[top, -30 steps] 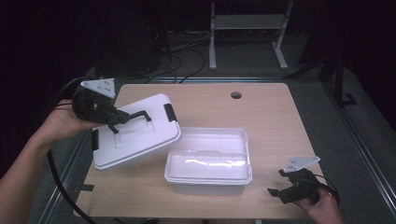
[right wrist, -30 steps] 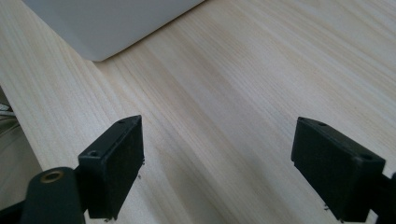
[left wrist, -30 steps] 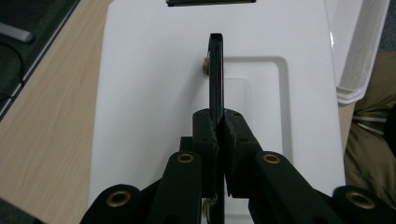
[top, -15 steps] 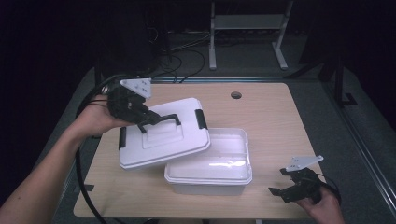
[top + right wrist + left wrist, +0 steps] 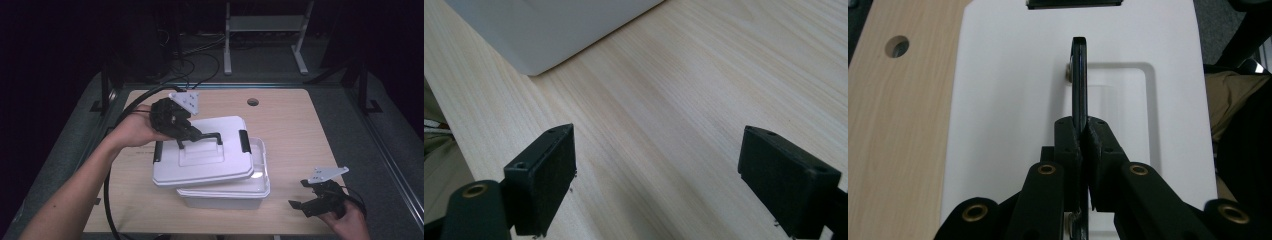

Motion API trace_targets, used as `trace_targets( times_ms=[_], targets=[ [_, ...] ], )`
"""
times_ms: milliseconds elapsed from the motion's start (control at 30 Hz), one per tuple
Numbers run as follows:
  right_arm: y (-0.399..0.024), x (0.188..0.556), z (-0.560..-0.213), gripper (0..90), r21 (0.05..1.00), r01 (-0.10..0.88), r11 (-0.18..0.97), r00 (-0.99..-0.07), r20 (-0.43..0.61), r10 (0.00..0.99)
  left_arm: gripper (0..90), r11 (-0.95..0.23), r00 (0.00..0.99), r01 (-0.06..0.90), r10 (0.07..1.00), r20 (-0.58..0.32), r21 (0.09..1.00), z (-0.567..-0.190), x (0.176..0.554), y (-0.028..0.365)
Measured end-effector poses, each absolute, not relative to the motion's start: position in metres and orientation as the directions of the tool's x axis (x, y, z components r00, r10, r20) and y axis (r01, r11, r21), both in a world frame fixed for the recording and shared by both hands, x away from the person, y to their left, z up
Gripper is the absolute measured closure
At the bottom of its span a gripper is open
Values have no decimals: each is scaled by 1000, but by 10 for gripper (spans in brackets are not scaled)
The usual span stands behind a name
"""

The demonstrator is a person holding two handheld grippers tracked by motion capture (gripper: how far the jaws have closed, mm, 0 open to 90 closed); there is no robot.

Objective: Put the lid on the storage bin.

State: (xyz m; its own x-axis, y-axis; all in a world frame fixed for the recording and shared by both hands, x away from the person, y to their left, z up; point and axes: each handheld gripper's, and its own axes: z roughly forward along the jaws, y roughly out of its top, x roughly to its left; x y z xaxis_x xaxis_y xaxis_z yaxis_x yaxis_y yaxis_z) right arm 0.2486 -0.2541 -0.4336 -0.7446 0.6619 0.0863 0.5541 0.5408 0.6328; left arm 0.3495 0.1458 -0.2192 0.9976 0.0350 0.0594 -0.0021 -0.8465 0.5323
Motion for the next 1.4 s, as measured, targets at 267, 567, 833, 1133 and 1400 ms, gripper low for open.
trace_targets(
  times_ms=[267, 567, 833, 1133, 1400],
  targets=[
    [-254, 248, -432, 150, 632, 554, 542, -744, 84, 663, 848, -861, 999, -31, -6, 51, 507, -230, 347, 119],
    [-255, 247, -434, 150, 628, 557, 544, -742, 81, 665, 848, -873, 999, -48, -44, 20, 485, -244, 348, 97],
    [-252, 248, -435, 150, 623, 557, 550, -747, 86, 659, 848, -888, 999, -45, -39, 22, 458, -254, 349, 90],
    [-254, 247, -433, 150, 630, 553, 546, -746, 81, 662, 846, -897, 999, -42, -39, 16, 441, -264, 348, 84],
    [-254, 247, -433, 150, 629, 554, 546, -745, 83, 661, 835, -893, 1000, -20, -17, 12, 451, -270, 353, 86]
  ],
)
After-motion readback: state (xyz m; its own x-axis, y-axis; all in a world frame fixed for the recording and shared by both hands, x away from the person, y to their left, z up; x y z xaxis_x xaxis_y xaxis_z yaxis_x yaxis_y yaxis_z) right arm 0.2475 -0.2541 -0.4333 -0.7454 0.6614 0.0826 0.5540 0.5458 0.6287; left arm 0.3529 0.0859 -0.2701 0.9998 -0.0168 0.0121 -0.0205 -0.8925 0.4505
